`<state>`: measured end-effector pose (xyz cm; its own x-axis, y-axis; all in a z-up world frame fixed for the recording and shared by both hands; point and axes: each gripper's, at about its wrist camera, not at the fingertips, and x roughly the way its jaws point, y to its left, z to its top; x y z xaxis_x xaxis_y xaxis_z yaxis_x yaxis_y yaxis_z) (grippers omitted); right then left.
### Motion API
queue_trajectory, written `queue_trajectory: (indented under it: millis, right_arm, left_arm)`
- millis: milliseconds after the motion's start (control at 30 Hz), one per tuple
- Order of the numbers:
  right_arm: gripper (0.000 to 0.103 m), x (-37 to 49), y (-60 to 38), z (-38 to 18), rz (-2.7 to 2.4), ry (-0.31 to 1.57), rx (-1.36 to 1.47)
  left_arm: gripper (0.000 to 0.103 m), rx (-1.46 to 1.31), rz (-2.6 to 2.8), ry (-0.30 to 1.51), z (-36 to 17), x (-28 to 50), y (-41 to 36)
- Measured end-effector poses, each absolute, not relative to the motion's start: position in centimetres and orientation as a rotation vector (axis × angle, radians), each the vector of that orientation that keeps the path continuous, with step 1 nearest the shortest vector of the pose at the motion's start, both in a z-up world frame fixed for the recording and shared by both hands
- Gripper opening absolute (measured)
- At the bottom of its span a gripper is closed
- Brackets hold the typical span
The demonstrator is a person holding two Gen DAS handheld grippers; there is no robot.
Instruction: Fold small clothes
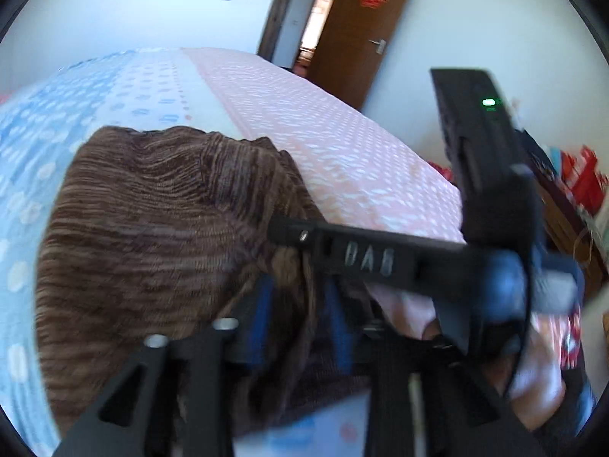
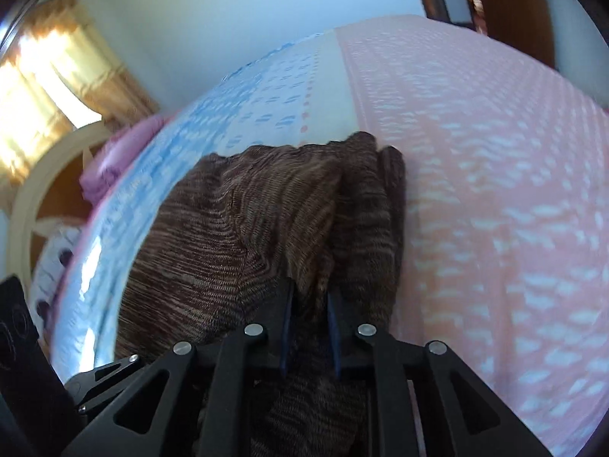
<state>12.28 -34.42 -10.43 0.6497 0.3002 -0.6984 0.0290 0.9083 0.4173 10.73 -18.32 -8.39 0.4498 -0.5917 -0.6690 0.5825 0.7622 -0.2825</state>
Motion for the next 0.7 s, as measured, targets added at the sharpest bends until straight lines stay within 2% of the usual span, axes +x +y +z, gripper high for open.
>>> queue_trajectory:
  millis: [67, 133, 167, 200, 233, 433, 467, 500, 600, 700]
  right_arm:
    - [0.017, 11.7, -34.8, -10.0, 0.162, 0.846, 0.452]
    - [0.024, 11.6, -35.5, -9.2, 0.177, 0.811, 0.503]
    - [0.040, 11.7, -35.6, -8.8, 0.178, 0.793, 0.525]
    - [0.058, 11.9, -36.0, -8.5, 0.173, 0.765, 0.552]
    - [0.063, 12.3, -36.0, -8.2, 0.174, 0.740, 0.569]
    - [0.065, 17.2, -34.9, -9.7, 0.175, 0.818, 0.543]
    - [0.060, 17.8, -34.4, -10.1, 0.191, 0.832, 0.536]
    - [0.043, 18.4, -33.7, -10.4, 0.195, 0.848, 0.511]
    - [0.017, 18.5, -32.0, -9.6, 0.170, 0.842, 0.380]
    - [0.014, 17.3, -31.0, -7.2, 0.149, 0.771, 0.234]
  left_arm:
    - [0.046, 0.001, -0.737, 0.802, -7.5, 9.5, -16.8]
    - [0.050, -0.005, -0.732, 0.773, -6.7, 8.7, -14.8]
    - [0.058, -0.027, -0.715, 0.765, -6.3, 8.5, -13.4]
    - [0.061, -0.053, -0.698, 0.759, -6.1, 8.5, -12.3]
    - [0.063, -0.086, -0.680, 0.751, -5.8, 8.3, -11.2]
    - [0.063, -0.207, -0.538, 0.714, -5.0, 9.7, -5.9]
    - [0.063, -0.213, -0.517, 0.722, -5.2, 10.1, -5.2]
    - [0.063, -0.217, -0.497, 0.729, -5.5, 10.5, -4.7]
    - [0.063, -0.223, -0.450, 0.749, -6.1, 11.7, -4.1]
    - [0.063, -0.242, -0.432, 0.775, -7.3, 12.7, -4.1]
